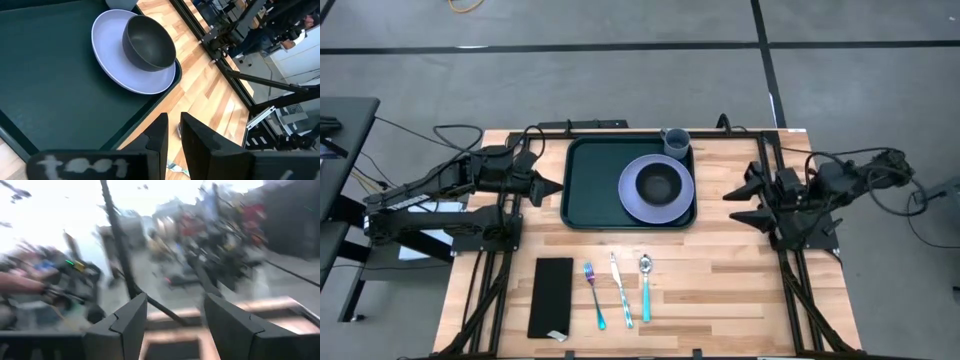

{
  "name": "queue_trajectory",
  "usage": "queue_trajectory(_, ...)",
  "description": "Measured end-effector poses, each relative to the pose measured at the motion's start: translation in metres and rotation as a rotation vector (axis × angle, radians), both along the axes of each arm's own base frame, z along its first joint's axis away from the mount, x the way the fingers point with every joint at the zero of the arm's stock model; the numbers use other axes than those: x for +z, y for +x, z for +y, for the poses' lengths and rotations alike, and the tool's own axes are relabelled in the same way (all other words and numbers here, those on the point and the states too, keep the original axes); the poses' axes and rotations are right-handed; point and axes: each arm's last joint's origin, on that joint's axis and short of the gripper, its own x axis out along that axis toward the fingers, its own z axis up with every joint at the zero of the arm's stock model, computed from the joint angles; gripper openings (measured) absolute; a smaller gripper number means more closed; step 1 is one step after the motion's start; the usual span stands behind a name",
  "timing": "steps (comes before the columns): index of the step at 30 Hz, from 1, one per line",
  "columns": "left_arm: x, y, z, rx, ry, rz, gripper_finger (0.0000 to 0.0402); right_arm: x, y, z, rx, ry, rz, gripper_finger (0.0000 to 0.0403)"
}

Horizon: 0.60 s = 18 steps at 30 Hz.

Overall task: Set up tray
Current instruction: Put the black napkin to the left of the purple plate on the black tray

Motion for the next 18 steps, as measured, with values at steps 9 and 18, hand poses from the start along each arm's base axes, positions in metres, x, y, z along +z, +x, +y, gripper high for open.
queue_trajectory(9,-0.001,-0.001,0.001,0.042,0.022,0.023,0.0038,-0.051,0.004,-0.020,0.066,0.028,-0.252,0.0189)
queue_trajectory(18,-0.007,-0.004,-0.001,-0.013,0.033,0.093,0.0038,-0.090,0.007,-0.031,0.006,0.019,-0.334,0.0189)
